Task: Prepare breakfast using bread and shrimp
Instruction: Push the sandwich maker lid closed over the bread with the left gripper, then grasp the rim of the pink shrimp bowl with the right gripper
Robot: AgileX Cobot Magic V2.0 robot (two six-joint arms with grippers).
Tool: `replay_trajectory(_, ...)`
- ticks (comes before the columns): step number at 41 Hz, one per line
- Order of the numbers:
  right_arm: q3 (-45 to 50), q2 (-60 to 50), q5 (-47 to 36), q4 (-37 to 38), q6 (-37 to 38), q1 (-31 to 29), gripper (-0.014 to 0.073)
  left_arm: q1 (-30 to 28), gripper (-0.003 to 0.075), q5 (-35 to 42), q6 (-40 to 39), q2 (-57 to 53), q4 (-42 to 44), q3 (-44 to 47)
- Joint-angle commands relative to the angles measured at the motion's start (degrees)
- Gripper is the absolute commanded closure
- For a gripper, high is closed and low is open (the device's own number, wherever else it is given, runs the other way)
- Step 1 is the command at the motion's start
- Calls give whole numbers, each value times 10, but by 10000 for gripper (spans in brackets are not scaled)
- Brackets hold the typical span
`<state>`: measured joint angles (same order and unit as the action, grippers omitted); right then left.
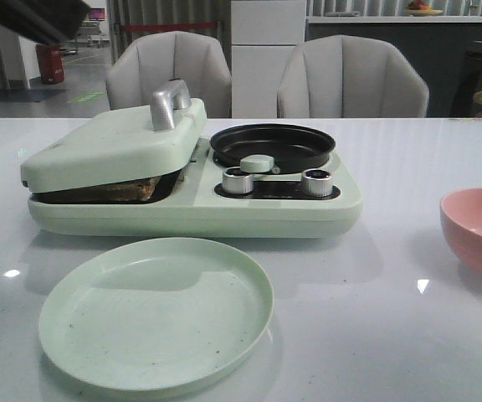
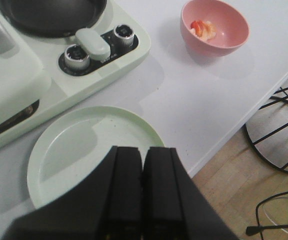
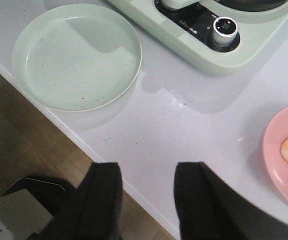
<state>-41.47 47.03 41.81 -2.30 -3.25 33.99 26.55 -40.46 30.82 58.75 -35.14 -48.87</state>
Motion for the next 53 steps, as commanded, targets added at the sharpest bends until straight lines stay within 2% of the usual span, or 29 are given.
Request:
replay_trajectory(1,-17,-4,-37,4,1,0,217,10,618,41,-71,-60,59,13)
replay_trajectory(6,-17,-4,-37,1,1,0,217,10,619,42,-120,-125,130,45)
replay_trajectory(17,-17,-4,-44,-4,1,0,217,10,619,37,-120,-243,130,91)
replay_trajectory(25,-20,9,-26,9,6,-17,217,10,619,37,-120,-268,130,95)
replay_trajectory(30,-45,43,23,13,23,-84,217,10,619,37,-120,-267,130,95)
replay_trajectory(37,-97,101,76,8,23,-242,204,10,619,37,-120,-267,130,95)
replay_trajectory(45,-118,170,70,-1,22,-379,41,10,619,37,-120,-267,130,95)
replay_trajectory(53,-137,277,37,-15,22,-454,46,10,619,37,-120,-267,130,95)
